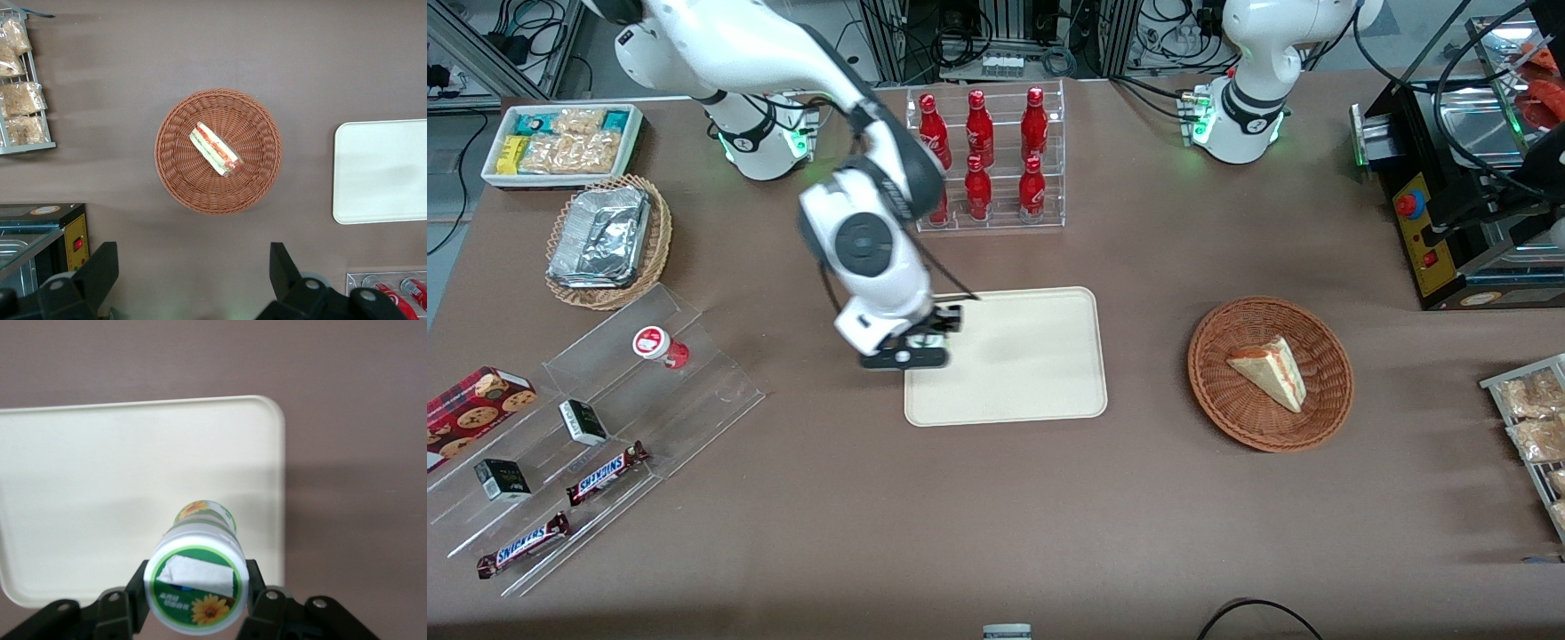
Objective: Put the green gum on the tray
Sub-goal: 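Lower the gum jar onto the tray and open the right gripper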
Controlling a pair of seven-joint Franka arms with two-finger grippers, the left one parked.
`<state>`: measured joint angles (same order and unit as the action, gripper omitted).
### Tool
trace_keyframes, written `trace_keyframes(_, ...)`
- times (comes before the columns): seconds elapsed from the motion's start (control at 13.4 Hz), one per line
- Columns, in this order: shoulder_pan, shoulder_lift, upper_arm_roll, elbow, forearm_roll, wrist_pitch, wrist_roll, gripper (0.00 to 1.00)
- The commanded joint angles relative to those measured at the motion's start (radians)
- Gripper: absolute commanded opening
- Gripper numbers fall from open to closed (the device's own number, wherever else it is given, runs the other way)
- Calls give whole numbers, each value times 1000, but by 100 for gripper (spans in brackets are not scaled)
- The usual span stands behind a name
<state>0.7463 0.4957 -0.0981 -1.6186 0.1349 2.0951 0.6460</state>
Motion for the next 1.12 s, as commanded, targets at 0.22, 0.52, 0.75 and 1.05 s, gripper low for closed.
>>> trace_keyframes(0.22,90,208,-17,180,6,88,167,0)
trace_keyframes(0.52,110,257,-23,180,3,135,182,0)
trace_keyframes(0.75,111,276,-23,180,-9,141,182,0)
trace_keyframes(1.05,111,293,-22,174,-52,160,175,100)
